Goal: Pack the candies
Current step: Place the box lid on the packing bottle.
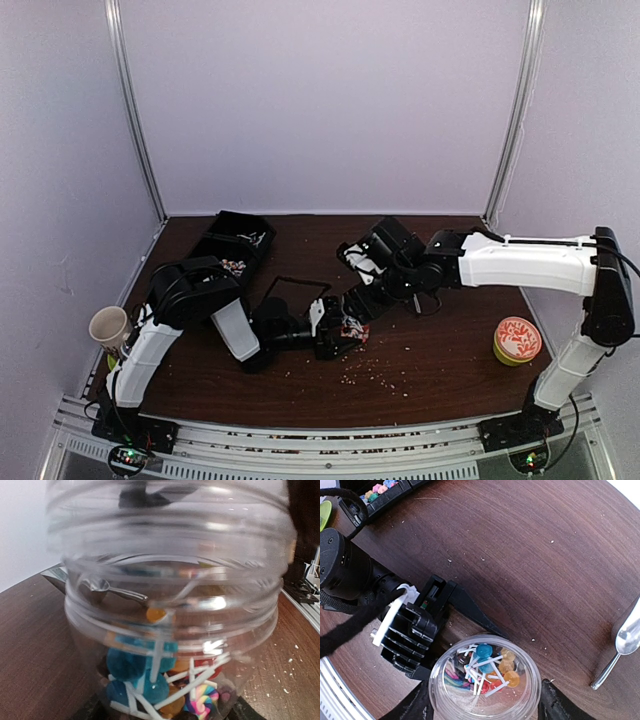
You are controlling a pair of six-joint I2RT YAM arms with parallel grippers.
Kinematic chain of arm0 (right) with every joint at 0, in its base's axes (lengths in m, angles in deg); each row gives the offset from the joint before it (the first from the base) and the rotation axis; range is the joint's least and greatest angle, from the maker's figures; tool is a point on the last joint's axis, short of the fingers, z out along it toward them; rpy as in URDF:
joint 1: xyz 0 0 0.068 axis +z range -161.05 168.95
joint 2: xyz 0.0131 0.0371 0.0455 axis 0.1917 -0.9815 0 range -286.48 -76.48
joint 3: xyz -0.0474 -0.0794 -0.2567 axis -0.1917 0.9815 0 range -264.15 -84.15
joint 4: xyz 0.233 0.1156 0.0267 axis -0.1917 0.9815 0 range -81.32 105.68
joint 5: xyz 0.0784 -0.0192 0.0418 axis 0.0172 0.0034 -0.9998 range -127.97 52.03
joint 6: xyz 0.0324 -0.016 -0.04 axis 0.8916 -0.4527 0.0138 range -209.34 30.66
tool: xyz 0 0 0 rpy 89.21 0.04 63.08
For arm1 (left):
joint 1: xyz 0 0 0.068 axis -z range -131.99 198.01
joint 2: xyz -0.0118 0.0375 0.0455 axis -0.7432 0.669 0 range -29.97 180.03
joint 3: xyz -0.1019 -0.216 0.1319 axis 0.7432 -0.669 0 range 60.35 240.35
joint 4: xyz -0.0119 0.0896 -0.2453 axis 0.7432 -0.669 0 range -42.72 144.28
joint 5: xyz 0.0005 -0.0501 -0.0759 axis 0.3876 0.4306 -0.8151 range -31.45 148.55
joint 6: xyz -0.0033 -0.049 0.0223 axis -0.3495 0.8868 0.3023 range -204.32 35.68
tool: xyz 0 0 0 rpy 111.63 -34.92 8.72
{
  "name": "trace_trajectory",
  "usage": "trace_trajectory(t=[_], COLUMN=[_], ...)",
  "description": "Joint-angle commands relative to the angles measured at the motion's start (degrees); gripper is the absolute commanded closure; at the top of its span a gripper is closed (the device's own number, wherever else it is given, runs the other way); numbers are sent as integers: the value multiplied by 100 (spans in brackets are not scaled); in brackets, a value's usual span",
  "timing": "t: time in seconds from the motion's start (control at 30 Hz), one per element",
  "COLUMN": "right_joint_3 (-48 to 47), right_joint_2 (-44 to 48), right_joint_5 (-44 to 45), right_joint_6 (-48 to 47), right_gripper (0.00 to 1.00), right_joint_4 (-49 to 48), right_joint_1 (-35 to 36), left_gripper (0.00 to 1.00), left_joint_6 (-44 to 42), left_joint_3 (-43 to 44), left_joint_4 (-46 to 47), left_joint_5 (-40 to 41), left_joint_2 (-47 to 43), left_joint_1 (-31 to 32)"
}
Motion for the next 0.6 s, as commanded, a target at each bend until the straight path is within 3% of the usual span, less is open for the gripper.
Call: trace_trajectory(t=[0.0, 0.57], right_joint_3=[-295, -673], right_joint_2=[-170, -378], right_joint_5=[-14, -67], right_joint_6=[-37, -410], right_gripper=[33, 33], right_joint_4=[201, 819], right_joint_1=[18, 67], left_gripper=[36, 38], left_joint_6=[-83, -85], left_joint_3=[-30, -10], left_joint_4=[-2, -39], left_joint_5=[-14, -55], left_joint_2=[146, 152], left_joint_1=[-9, -9])
